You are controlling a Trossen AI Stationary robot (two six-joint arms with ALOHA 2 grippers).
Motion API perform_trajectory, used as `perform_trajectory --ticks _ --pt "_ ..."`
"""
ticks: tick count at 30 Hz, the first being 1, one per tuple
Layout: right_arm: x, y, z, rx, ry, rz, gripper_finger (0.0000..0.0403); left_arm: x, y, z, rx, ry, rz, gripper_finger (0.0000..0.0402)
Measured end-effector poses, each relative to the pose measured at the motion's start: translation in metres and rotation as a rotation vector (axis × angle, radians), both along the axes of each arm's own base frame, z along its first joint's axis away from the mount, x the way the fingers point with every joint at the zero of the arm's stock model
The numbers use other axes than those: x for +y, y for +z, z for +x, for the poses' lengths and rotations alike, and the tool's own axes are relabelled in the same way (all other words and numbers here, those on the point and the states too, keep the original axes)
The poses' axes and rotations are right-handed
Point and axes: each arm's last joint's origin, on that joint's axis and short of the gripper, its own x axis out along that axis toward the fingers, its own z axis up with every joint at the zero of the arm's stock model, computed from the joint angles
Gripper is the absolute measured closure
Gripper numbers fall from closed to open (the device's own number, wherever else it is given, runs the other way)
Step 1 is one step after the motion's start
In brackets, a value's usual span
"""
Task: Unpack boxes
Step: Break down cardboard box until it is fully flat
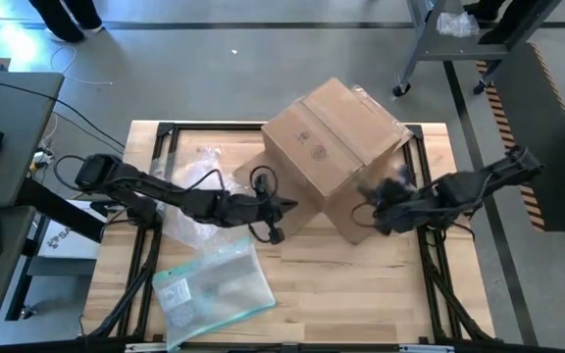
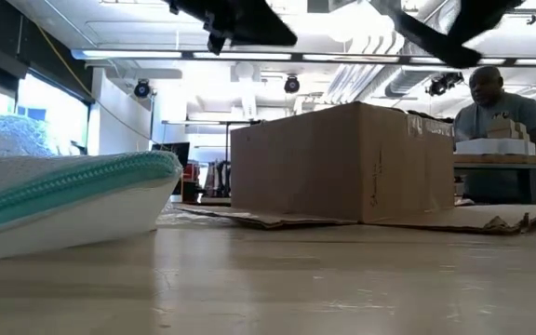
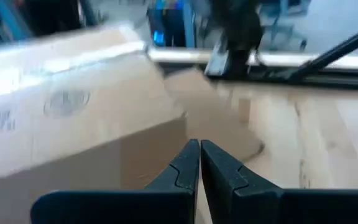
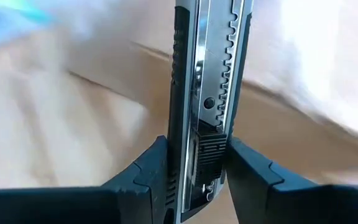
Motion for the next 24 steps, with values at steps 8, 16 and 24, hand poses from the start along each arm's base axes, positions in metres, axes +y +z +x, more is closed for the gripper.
perform_trajectory --ticks 8,16,24 --pt "0.039 -0.037 0.041 -0.379 0.280 -0.035 0.0291 0.000 -0.011 -0.008 -0.304 -0.097 -0.044 0.0401" --pt "0.018 0.000 0.014 -0.109 -0.104 0.084 0.0291 0.012 -0.015 -0.002 -0.209 -0.098 -0.114 0.0401" --pt "-0.011 0.013 0.006 0.301 -0.389 0.365 0.0291 0.029 0.010 0.011 -0.028 0.026 -0.069 0.0401"
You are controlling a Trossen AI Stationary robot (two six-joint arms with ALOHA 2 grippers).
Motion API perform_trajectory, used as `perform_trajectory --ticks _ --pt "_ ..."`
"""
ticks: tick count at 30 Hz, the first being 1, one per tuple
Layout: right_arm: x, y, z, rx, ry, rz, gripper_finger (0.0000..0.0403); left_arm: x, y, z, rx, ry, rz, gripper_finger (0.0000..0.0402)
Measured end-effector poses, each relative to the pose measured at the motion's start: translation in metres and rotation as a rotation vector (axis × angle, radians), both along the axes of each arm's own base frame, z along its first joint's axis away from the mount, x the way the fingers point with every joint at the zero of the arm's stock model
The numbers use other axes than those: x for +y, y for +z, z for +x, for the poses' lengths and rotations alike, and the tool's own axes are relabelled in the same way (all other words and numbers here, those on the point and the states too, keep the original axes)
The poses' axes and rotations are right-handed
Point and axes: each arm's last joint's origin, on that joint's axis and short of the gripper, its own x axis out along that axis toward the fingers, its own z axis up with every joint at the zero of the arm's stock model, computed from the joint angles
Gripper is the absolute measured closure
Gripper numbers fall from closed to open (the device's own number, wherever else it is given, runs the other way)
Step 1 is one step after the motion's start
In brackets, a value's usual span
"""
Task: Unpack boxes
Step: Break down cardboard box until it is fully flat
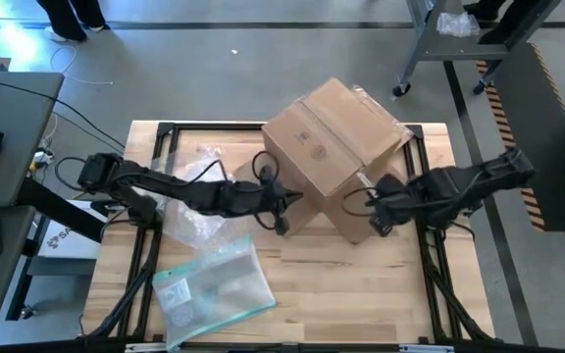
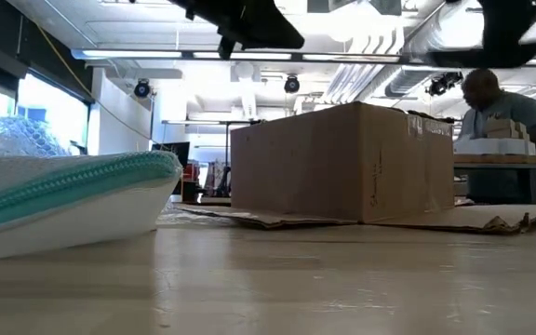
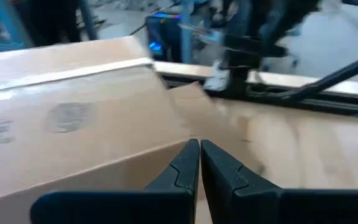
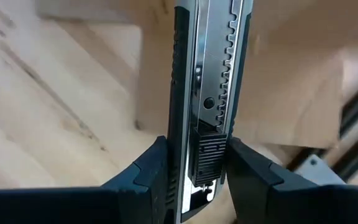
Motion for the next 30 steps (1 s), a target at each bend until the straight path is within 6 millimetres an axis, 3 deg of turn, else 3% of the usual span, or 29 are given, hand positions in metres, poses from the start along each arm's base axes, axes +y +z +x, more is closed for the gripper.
perform_trajectory --ticks 3,8,15,22,30 --pt "-0.014 -0.024 -0.001 0.180 -0.051 -0.002 0.0291 0.003 -0.001 -0.001 0.039 0.025 0.007 0.0401" --pt "-0.035 -0.044 -0.011 0.281 -0.124 0.057 0.0291 0.002 -0.012 -0.006 0.151 0.039 -0.018 0.0401" --pt "-0.052 -0.039 -0.008 0.256 -0.161 0.069 0.0291 0.003 -0.022 -0.011 0.250 0.066 -0.044 0.0401" --pt "-0.065 -0.047 0.001 0.325 -0.136 0.066 0.0291 0.003 -0.023 -0.012 0.259 0.098 -0.024 0.0401" --pt "-0.064 -0.057 0.023 0.421 -0.026 0.021 0.0291 0.025 -0.035 -0.006 0.317 0.145 0.025 0.0401"
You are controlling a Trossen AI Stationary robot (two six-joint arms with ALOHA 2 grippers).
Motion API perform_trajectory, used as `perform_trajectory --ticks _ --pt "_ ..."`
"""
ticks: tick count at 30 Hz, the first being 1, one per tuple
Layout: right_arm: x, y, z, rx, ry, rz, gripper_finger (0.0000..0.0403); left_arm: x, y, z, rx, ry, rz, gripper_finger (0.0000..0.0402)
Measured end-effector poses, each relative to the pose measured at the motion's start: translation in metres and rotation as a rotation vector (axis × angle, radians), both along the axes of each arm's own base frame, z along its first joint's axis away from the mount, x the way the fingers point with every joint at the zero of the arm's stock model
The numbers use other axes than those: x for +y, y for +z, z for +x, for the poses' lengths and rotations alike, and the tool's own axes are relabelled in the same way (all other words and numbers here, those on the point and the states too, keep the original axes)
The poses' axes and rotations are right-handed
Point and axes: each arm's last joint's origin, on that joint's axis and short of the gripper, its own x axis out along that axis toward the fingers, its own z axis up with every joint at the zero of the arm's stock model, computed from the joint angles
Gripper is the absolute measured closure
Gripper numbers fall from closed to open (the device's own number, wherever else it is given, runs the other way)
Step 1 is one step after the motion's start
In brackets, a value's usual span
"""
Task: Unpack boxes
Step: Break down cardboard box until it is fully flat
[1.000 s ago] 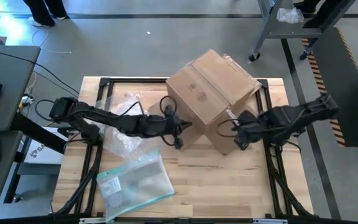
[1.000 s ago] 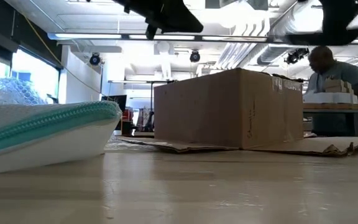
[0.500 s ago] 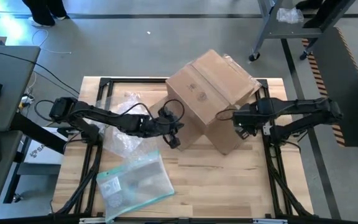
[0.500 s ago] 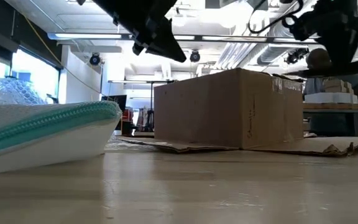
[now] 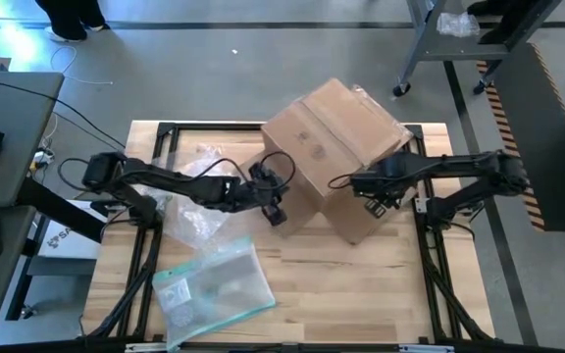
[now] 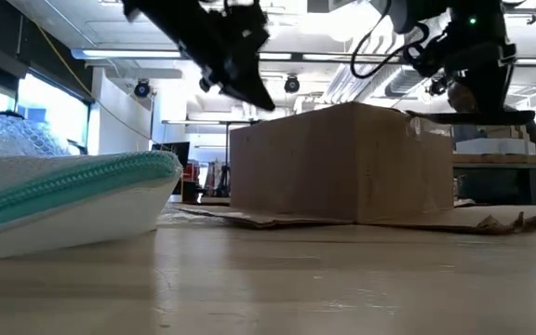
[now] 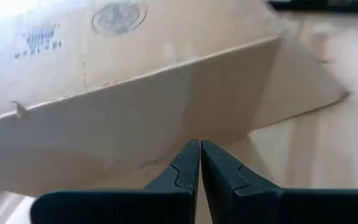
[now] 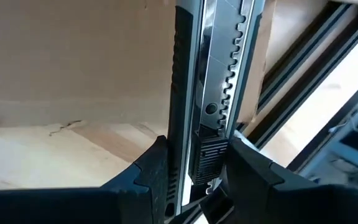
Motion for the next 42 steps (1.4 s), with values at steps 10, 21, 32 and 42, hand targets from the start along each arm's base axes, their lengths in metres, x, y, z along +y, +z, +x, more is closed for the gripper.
perform_trajectory --ticks 10,21,32,42 --pt "0.004 0.006 0.030 0.012 0.131 0.006 0.0291 0.023 -0.037 0.023 0.042 0.001 0.040 0.0401" --pt "0.030 -0.010 0.061 0.098 0.469 0.050 0.0350 0.019 -0.048 0.034 -0.006 -0.044 -0.009 0.0401" --pt "0.067 0.017 0.047 0.012 0.639 -0.077 0.0398 0.011 -0.049 0.033 -0.010 -0.061 -0.036 0.0401" --pt "0.086 0.017 -0.015 -0.417 0.265 -0.005 0.0331 -0.011 -0.048 0.033 -0.015 -0.115 -0.032 0.0401"
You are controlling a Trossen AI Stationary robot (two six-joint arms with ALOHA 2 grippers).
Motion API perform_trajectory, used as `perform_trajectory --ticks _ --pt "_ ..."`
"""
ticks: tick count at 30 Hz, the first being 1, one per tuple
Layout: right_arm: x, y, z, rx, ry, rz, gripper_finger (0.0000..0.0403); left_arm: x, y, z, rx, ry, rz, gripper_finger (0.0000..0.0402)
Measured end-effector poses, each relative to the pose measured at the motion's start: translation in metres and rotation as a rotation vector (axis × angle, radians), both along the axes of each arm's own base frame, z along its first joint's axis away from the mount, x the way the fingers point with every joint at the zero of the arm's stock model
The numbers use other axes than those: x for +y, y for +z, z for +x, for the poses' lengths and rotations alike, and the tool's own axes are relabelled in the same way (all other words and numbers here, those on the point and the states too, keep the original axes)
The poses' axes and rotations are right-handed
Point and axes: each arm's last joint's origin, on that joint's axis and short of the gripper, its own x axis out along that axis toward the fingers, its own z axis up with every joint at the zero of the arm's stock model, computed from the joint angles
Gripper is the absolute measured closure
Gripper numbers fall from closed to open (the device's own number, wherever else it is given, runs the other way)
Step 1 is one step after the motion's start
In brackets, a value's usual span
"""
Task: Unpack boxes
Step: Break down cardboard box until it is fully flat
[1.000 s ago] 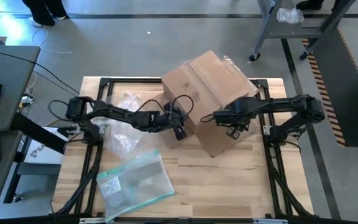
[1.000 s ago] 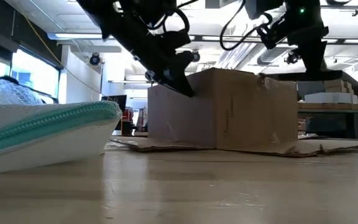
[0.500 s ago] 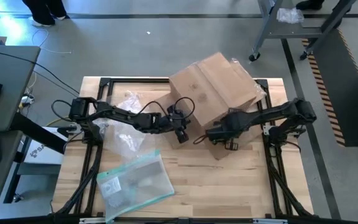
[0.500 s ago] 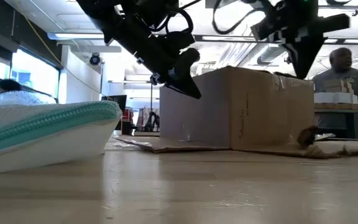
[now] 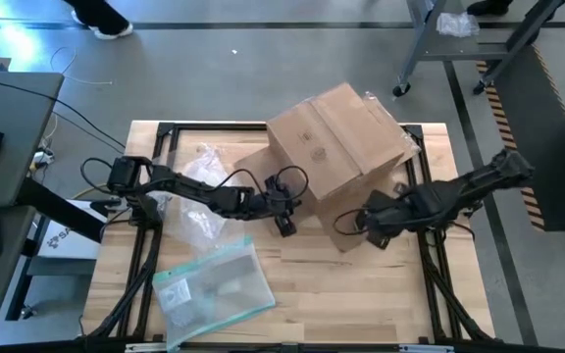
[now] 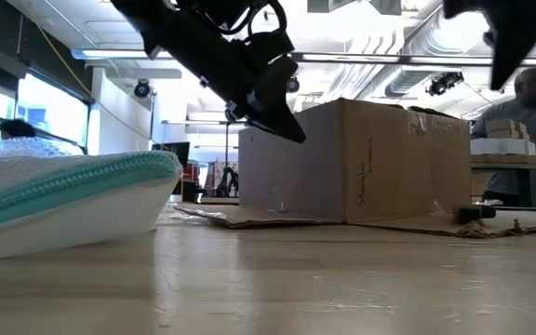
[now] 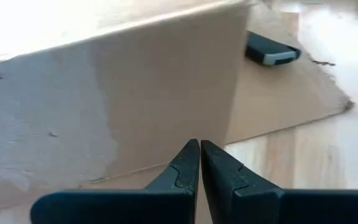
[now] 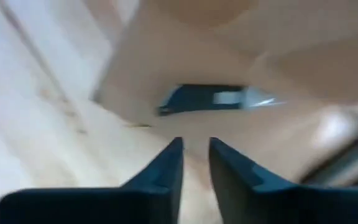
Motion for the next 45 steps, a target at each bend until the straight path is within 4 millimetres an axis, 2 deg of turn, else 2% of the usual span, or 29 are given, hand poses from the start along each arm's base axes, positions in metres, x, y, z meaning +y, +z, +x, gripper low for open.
perform_trajectory --ticks 3,6,9,12,15,21,28,32,38,39,45 --pt "0.008 -0.023 -0.007 -0.114 -0.055 0.106 0.0263 -0.002 0.000 0.000 -0.005 0.006 0.008 0.0401" --pt "0.011 -0.055 -0.009 -0.151 -0.119 0.176 0.0175 -0.002 0.001 0.000 -0.010 0.007 0.009 0.0401" --pt "0.007 -0.085 -0.010 -0.136 -0.285 0.236 0.0100 -0.002 0.001 0.000 -0.010 0.007 0.009 0.0401" --pt "0.000 -0.112 -0.012 -0.108 -0.433 0.232 0.0060 -0.002 0.002 0.001 -0.019 0.007 0.008 0.0401" --pt "-0.005 -0.124 -0.009 -0.157 -0.507 0.178 0.0050 -0.002 0.002 0.001 -0.020 0.008 0.008 0.0401" --pt "-0.021 -0.131 0.000 -0.205 -0.602 0.066 0.0051 -0.002 0.002 0.001 -0.022 0.009 0.008 0.0401" --pt "-0.038 -0.153 0.012 -0.063 -0.586 0.029 0.0070 -0.002 0.002 0.001 -0.030 0.017 -0.005 0.0401" --pt "-0.039 -0.161 0.016 0.007 -0.533 0.058 0.0123 -0.003 0.002 0.001 -0.031 0.016 -0.011 0.0401" --pt "-0.025 -0.155 0.014 0.021 -0.438 0.109 0.0278 -0.011 0.002 0.000 -0.032 -0.004 -0.013 0.0401" --pt "-0.022 -0.152 0.012 0.023 -0.419 0.110 0.0292 -0.014 0.002 0.000 -0.032 -0.011 -0.013 0.0401" --pt "0.003 -0.127 0.001 -0.058 -0.310 0.175 0.0310 -0.033 0.003 -0.001 -0.028 -0.078 -0.028 0.0401"
